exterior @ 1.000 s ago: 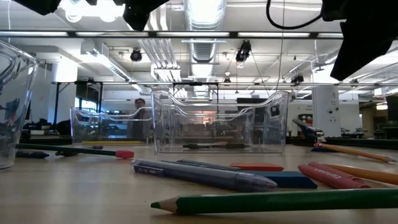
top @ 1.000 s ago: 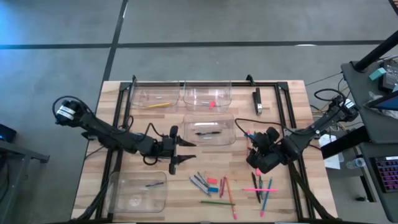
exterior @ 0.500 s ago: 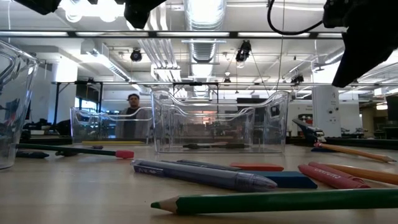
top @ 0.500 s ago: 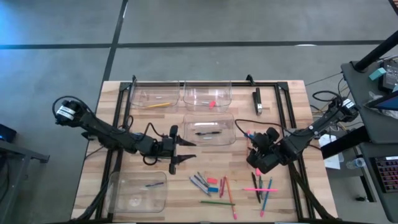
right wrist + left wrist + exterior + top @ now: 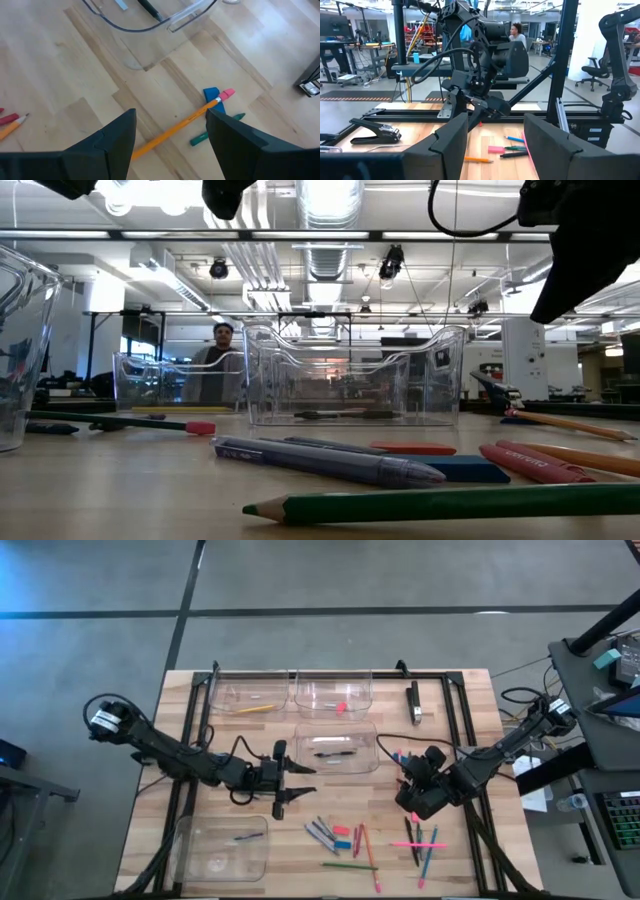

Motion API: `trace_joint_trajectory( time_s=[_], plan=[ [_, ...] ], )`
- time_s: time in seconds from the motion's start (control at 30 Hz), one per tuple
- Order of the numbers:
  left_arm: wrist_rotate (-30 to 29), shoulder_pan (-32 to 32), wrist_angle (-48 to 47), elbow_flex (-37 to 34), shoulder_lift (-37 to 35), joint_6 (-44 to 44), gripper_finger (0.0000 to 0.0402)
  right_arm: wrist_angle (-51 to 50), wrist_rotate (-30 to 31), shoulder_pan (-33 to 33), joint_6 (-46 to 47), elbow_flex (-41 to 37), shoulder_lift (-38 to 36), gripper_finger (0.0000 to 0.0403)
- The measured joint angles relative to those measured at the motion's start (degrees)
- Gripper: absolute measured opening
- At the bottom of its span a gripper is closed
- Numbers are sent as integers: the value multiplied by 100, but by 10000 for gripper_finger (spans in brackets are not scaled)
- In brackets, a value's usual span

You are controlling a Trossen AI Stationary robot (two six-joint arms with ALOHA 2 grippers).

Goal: Sort crayons/erasers/pens/pencils in bins
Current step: Put the top green crayon into the bottom transparent bin

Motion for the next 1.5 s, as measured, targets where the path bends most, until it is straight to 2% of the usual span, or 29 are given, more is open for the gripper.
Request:
trace_joint_trajectory(
  time_s=[1.5],
  plan=[
    [2,4,-72,-72,0,6,178,188,240,1,-179,-32,0,228]
  ],
)
